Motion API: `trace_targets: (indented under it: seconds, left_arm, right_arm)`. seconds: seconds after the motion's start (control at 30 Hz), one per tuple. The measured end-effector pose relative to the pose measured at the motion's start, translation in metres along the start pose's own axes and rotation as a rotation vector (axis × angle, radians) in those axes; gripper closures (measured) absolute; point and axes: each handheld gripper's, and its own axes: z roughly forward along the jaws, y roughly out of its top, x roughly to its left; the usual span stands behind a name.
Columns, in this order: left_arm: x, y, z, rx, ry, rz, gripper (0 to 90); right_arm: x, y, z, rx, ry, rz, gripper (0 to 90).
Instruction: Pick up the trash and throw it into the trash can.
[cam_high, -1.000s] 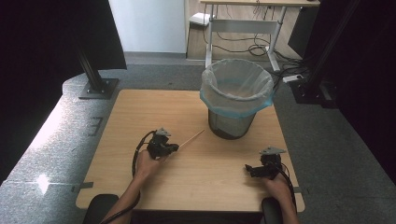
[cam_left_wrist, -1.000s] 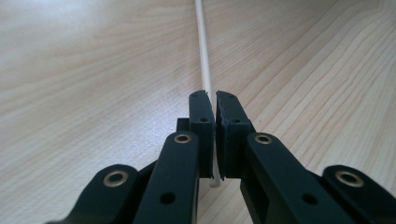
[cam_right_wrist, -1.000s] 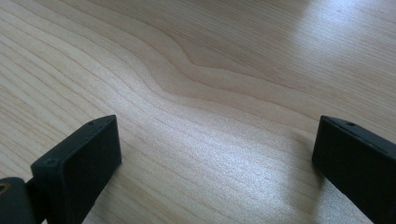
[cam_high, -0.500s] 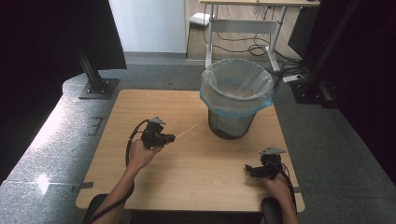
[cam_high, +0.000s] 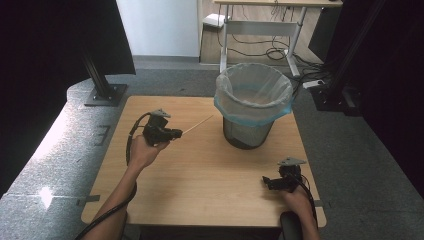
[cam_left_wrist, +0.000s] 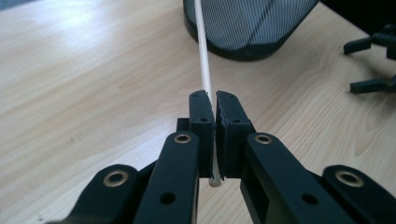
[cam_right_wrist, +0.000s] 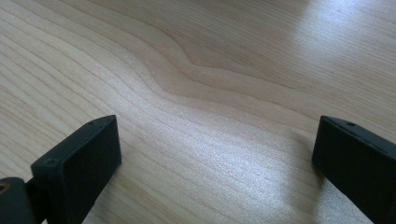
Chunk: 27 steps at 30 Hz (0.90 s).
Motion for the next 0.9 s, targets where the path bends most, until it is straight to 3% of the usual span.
trace_targets:
  seconds: [0.37, 0.9]
  left_arm:
    - [0.006, 0.032, -0.037, -0.027, 0.001, -0.017, 86.4]
    - [-0.007, 0.094, -0.084, -0.051, 0.014, 0.050, 86.4]
  right_arm:
    - [0.000, 0.000, 0.000, -0.001, -0.001, -0.002, 0.6]
    - [0.000, 0.000, 0.000, -0.001, 0.000, -0.003, 0.6]
